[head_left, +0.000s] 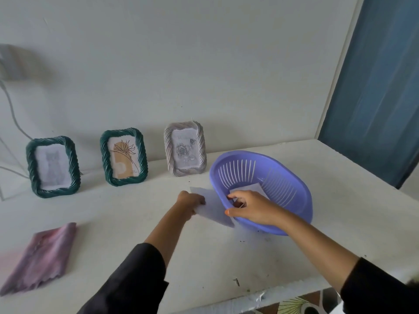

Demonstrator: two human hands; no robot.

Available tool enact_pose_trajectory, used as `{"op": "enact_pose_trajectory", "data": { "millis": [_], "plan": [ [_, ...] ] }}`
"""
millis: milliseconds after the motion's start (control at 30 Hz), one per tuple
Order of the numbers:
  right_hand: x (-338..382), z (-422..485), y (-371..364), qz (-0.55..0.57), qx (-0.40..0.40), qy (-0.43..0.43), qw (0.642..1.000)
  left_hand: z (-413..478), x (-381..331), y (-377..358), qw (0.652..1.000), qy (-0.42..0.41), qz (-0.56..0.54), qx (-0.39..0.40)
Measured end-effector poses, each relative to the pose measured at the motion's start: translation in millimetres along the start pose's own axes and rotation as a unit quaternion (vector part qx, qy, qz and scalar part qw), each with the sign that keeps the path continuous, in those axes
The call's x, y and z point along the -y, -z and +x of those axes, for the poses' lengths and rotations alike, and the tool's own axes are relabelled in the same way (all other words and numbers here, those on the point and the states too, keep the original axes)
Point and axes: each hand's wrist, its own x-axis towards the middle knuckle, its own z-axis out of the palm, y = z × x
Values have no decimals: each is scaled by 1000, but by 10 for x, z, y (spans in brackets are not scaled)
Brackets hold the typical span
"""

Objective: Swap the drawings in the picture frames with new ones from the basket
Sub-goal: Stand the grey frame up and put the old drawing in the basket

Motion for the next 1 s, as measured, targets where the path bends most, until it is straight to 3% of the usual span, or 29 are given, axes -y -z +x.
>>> {"op": "enact_pose_trajectory", "data": {
  "millis": [100,167,267,367,467,567,667,733,833,900,1000],
  "plan": [
    [-41,36,-7,-3,4,-2,1000,-48,-161,376,997,-42,-13,-59],
    [-53,66,13,-8,11,-9,1000,-155,-332,557,988,-83,-84,-95],
    [88,92,151,149,-33,-13,988,-411,-612,583,964,-194,-138,-114],
    [335,107,414,339,-106,-3,935,-769,-816,371,942,-311,-55,-115],
    [429,147,603,395,-81,-27,915,-1047,-888,23,914,-394,56,-74],
    [354,200,627,395,-39,-49,917,-1161,-928,-286,912,-404,70,12],
    [225,218,610,474,-42,-46,878,-1087,-918,-483,899,-419,121,47],
    [132,224,617,519,-65,-56,851,-1011,-902,-538,911,-380,130,95],
    [-72,261,639,509,-137,-116,842,-860,-853,-528,933,-275,65,224],
    [-204,324,658,466,-187,-155,851,-744,-778,-468,946,-271,27,173],
    [-346,426,669,316,-198,-218,902,-506,-580,-353,954,-277,99,-62]
  ]
}}
